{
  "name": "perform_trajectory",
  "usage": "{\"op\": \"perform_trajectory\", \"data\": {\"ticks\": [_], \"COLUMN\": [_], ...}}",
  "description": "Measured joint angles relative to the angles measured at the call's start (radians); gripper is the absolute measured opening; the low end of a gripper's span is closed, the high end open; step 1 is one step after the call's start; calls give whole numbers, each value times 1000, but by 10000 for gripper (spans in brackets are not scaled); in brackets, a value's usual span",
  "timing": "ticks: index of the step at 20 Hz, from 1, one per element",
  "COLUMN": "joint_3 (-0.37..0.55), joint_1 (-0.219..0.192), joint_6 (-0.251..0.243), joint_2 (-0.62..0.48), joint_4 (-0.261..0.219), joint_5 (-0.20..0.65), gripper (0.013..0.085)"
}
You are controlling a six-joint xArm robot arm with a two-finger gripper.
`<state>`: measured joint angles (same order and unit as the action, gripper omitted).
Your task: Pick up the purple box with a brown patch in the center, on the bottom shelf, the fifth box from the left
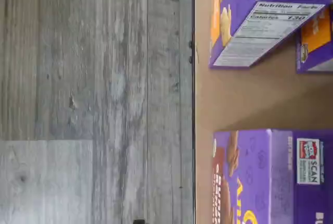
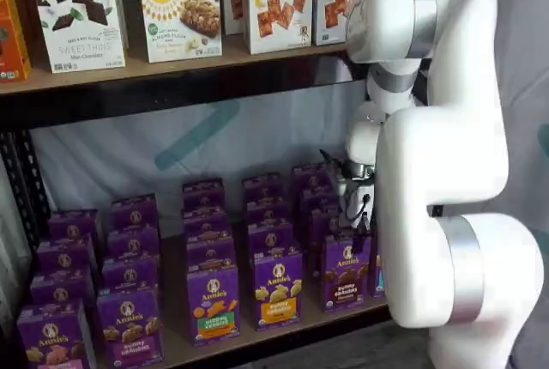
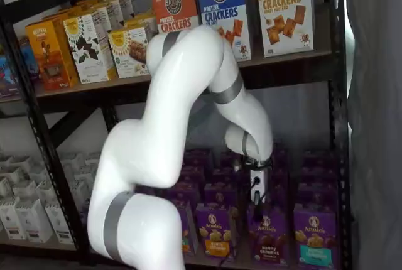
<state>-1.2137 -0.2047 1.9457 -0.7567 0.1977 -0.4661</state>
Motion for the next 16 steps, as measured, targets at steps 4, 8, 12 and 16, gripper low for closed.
{"op": "perform_trajectory", "data": {"ticks": [4, 8, 12, 16], "joint_3": [-25, -55, -81, -124], "joint_1": [9, 15, 19, 21], "joint_6": [58, 28, -65, -122], "joint_2": [-14, -31, -59, -103], "joint_4": [77, 51, -50, -114], "joint_5": [7, 3, 19, 26], "gripper": [850, 850, 850, 850]}}
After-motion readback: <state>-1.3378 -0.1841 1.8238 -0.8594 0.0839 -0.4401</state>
